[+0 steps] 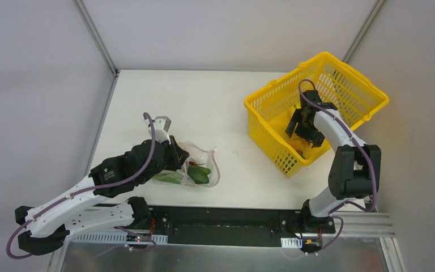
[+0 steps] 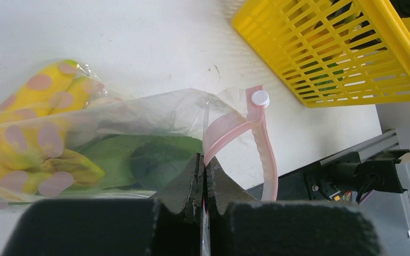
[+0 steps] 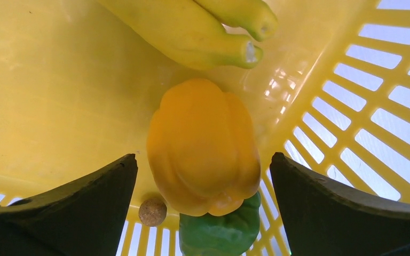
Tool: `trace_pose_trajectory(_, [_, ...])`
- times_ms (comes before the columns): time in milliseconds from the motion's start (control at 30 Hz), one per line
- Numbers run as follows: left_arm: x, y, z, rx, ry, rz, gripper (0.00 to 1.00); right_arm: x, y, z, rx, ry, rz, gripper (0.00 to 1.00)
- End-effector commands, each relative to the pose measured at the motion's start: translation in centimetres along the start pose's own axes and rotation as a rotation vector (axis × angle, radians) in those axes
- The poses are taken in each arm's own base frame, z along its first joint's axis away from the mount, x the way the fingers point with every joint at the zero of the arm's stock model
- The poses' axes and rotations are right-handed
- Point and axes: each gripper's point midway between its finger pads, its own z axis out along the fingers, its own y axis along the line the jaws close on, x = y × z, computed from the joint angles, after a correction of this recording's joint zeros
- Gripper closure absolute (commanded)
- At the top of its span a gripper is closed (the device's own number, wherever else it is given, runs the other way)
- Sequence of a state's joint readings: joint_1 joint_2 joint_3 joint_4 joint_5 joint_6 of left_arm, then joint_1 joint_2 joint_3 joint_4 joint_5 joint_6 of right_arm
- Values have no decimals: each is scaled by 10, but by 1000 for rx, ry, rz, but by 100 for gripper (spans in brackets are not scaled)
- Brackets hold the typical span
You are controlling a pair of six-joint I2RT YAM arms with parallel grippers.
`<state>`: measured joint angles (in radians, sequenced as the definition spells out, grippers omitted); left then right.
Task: Place the food in the zip-top bag and seal the zipper
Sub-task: Pick up the fake vegetable from the bin.
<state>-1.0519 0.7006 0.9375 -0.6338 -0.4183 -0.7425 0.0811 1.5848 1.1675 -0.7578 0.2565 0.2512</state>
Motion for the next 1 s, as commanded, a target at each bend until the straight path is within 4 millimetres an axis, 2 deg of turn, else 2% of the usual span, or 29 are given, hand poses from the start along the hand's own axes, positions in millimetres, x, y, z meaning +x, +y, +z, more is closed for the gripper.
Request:
trace_pose_trajectory(0, [-13,-10,-4,31,-18,-1,98,-3,3,-3,-6,-20,10,4])
trace_pose_trajectory(200, [-12,-6,-5,26,-25,-14,98,-4,10,3,-23,-15,13,26])
trace_pose_trajectory(300, [-13,-5,-7,24,-31,-20,98,-4,15,-2,-59,-18,13,33])
trace_pose_trajectory(400, [-13,-5,-7,24,-33,-24,98,-7,25,-17,-136,-30,15,39])
trace_pose_trajectory(567, [-12,-8,-3,29,-24,-24,98,-11,47,-46,-304,-58,21,41])
trace_pose_trajectory(767, [-10,-11,-2,35,-14,-25,98,-3,62,-61,-418,-28,6,44])
trace_pose_trajectory(867, [-10,-10,-2,33,-14,-26,98,-10,69,-77,-486,-69,21,44])
trace_pose_trajectory(967, [-10,-10,-3,35,-17,-31,98,-22,75,-104,-570,-156,43,44])
